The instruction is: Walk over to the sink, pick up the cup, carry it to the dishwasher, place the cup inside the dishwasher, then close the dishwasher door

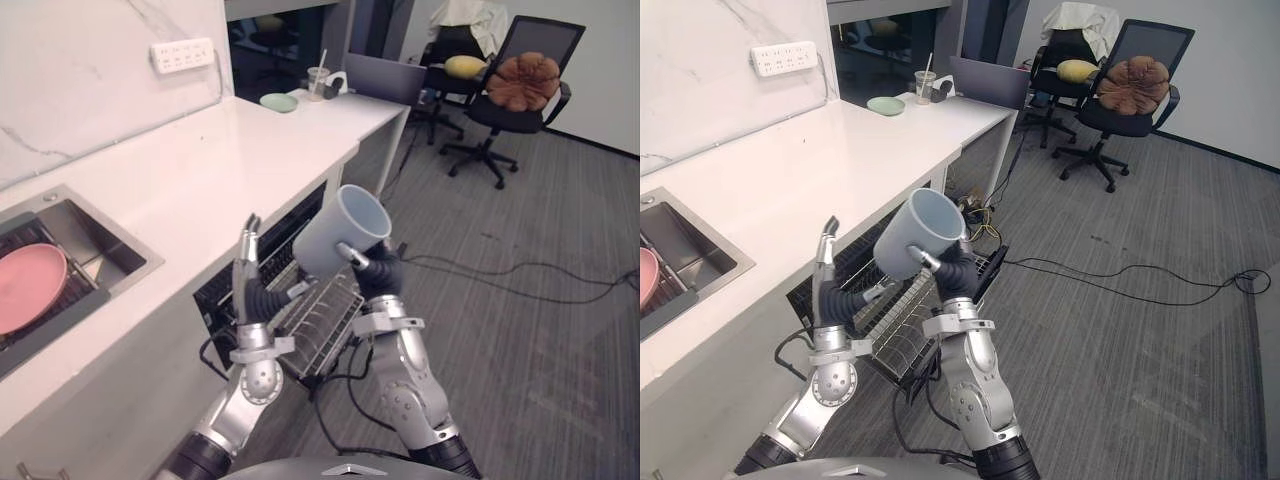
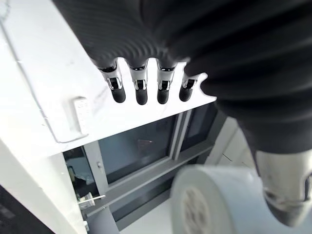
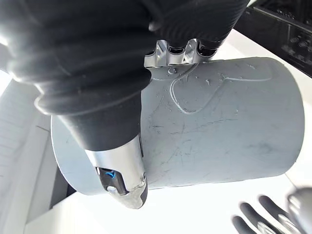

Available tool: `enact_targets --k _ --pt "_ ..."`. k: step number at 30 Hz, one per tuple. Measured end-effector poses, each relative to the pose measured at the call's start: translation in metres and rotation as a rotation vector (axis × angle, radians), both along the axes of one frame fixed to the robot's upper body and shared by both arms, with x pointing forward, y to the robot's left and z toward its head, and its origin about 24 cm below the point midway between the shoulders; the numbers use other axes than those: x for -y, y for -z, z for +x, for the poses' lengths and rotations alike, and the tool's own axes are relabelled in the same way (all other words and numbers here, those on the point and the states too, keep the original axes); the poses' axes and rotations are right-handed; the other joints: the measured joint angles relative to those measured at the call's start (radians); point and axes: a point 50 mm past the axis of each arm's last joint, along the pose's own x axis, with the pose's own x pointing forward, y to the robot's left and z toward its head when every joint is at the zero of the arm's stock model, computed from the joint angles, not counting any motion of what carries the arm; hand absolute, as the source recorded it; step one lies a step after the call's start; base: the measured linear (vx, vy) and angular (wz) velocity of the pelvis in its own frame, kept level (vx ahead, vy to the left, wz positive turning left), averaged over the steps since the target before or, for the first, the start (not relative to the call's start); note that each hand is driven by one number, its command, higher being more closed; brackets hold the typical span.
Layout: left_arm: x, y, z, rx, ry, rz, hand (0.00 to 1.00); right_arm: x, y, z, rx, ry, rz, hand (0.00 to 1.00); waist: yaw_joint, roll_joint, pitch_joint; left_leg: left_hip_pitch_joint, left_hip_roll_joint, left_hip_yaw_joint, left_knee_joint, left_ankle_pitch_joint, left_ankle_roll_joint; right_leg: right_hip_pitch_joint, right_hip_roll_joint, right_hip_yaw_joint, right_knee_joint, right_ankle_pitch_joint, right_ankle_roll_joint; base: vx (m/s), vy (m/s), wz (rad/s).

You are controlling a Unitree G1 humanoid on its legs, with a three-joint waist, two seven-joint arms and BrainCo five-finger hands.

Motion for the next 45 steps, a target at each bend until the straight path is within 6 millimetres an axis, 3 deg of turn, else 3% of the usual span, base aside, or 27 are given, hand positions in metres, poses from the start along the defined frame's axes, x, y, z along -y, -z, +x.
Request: enact_targets --k 3,6,10,12,14,19,23,27,32,34,36,39,45 --pt "-0.017 0.015 0.002 -0.108 -0.033 -0.044 0.00 0.019 0.006 0.000 -0.029 0.091 -0.007 1.00 0.005 0.004 0.003 0.000 0.000 -0.002 -0.001 0.000 0.000 0.007 0.000 -0.002 -0.002 0.000 0.000 0.00 0.000 0.00" --pt "-0.033 0.045 -0.007 -0.314 0.017 -0.101 0.00 0.035 0.018 -0.002 -0.094 0.153 -0.027 1.00 0.004 0.009 0.007 0.000 -0.001 -0.010 -0.002 0.000 0.000 0.012 -0.003 -0.012 -0.002 -0.003 0.004 0.00 0.000 0.09" --pt "-0.054 0.109 -0.044 -0.692 0.000 -0.281 0.00 0.049 0.052 -0.001 -0.244 0.167 -0.133 1.00 0.013 0.009 0.018 -0.003 -0.003 -0.036 0.000 0.004 0.001 0.028 -0.011 -0.044 -0.015 -0.004 0.008 -0.02 -0.009 0.18" --pt "-0.060 0.127 -0.062 -0.794 -0.016 -0.293 0.00 0.054 0.064 -0.001 -0.287 0.171 -0.182 1.00 0.021 0.007 0.035 -0.010 -0.005 -0.060 0.000 0.009 0.001 0.038 -0.015 -0.069 -0.023 -0.003 0.007 -0.04 -0.026 0.34" --pt "-0.068 0.136 -0.072 -0.853 -0.005 -0.270 0.00 0.058 0.073 0.001 -0.321 0.171 -0.219 1.00 0.039 0.004 0.057 -0.031 -0.007 -0.085 0.000 0.017 0.000 0.029 -0.019 -0.092 -0.023 -0.003 0.007 -0.06 -0.027 0.39" --pt "-0.080 0.160 -0.093 -1.047 0.066 -0.212 0.00 0.063 0.087 0.033 -0.384 0.139 -0.404 1.00 0.074 0.015 0.146 -0.118 -0.018 -0.133 0.002 0.048 0.008 -0.035 -0.036 -0.146 -0.023 0.005 0.007 -0.05 -0.019 0.31" --pt "-0.084 0.162 -0.092 -1.053 0.054 -0.283 0.00 0.067 0.091 0.048 -0.416 0.149 -0.492 1.00 0.098 0.023 0.195 -0.175 -0.019 -0.172 0.026 0.051 0.009 -0.055 -0.048 -0.195 -0.023 0.007 0.011 0.01 0.000 0.35" --pt "-0.087 0.158 -0.079 -1.022 0.062 -0.305 0.00 0.069 0.076 0.075 -0.400 0.180 -0.521 1.00 0.119 0.029 0.259 -0.251 -0.022 -0.219 0.063 0.051 0.010 -0.092 -0.052 -0.233 -0.021 0.009 0.013 0.03 -0.003 0.33" --pt "-0.096 0.153 -0.070 -0.964 0.035 -0.399 0.00 0.085 0.067 0.102 -0.444 0.211 -0.593 1.00 0.165 0.051 0.343 -0.306 -0.026 -0.274 0.096 0.051 0.010 -0.105 -0.060 -0.293 -0.012 0.009 0.013 0.02 0.022 0.34" --pt "-0.097 0.151 -0.069 -0.941 0.035 -0.442 0.00 0.097 0.060 0.112 -0.457 0.237 -0.625 1.00 0.177 0.069 0.370 -0.325 -0.034 -0.285 0.109 0.053 0.012 -0.110 -0.067 -0.308 -0.007 0.009 0.013 -0.01 0.045 0.29" --pt "-0.098 0.151 -0.069 -0.933 0.043 -0.472 0.00 0.118 0.042 0.126 -0.457 0.285 -0.653 1.00 0.189 0.104 0.405 -0.342 -0.046 -0.306 0.109 0.062 0.022 -0.121 -0.076 -0.329 0.004 0.010 0.013 -0.03 0.072 0.27" --pt "-0.098 0.154 -0.072 -0.946 0.046 -0.492 0.00 0.136 0.023 0.137 -0.447 0.306 -0.683 1.00 0.205 0.128 0.439 -0.356 -0.055 -0.325 0.109 0.070 0.025 -0.125 -0.087 -0.348 0.006 0.017 0.015 -0.03 0.061 0.22" --pt "-0.097 0.153 -0.071 -0.941 0.072 -0.522 0.00 0.151 -0.002 0.150 -0.439 0.260 -0.793 1.00 0.224 0.145 0.465 -0.411 -0.061 -0.358 0.140 0.078 0.027 -0.156 -0.094 -0.384 0.030 0.016 0.010 -0.03 0.035 0.17"
